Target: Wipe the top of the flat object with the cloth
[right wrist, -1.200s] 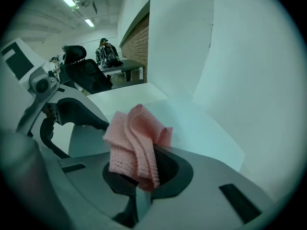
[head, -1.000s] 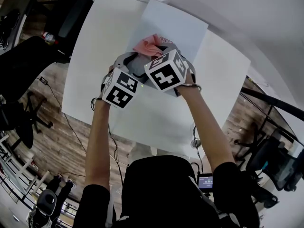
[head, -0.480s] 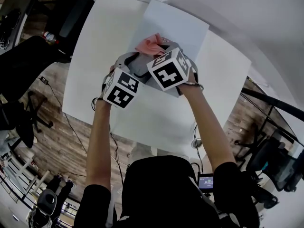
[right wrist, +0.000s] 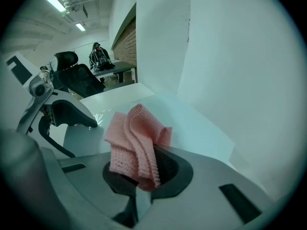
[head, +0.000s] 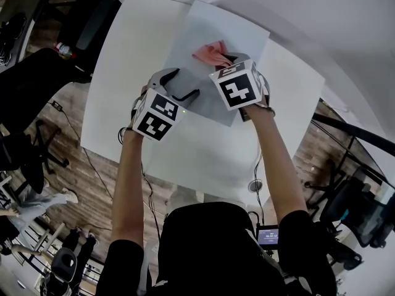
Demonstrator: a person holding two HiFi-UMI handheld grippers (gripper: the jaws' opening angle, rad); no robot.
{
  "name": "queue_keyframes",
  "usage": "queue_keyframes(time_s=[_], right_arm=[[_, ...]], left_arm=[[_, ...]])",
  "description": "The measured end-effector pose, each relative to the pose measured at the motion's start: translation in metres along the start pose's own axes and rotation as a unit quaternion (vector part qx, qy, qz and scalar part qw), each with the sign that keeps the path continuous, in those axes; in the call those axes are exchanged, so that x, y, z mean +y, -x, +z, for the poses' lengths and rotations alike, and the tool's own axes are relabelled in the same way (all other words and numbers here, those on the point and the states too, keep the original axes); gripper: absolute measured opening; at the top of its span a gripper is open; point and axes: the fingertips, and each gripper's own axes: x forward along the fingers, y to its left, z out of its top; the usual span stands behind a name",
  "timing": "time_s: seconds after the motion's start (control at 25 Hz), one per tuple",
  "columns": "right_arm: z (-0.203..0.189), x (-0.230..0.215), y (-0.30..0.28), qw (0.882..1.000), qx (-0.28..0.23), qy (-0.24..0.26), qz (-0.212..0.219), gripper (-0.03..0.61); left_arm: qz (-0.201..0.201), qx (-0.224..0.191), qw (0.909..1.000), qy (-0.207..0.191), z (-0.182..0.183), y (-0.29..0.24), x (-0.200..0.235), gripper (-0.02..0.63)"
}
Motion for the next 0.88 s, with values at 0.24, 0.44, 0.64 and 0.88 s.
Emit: queue_keyframes(time_s=[0.24, 0.44, 0.64, 0.88], right_arm=[[-0.017, -0.033, 0.007, 0.999, 0.001, -0.042, -0.027, 0.044], [-0.032, -0.056, 0.014, 0.998, 0.008, -0.052, -0.046, 0.044], [-0.033, -0.056, 0.014, 0.997, 0.012, -0.047, -0.054, 0.044], [-0.028, -0.052, 0.016, 0.997, 0.002, -0.05, -0.055, 0.044]], left_arm=[[0.0, 0.003, 1.0, 0.002, -0.001, 0.0, 0.001, 0.318], [-0.002, 0.0, 1.0, 0.001, 0.0, 0.002, 0.001, 0.318], [-0.004, 0.004, 1.0, 0.005, -0.001, 0.002, 0.001, 0.318], [-0.002, 0.0, 1.0, 0.004, 0.001, 0.001, 0.0, 0.318]])
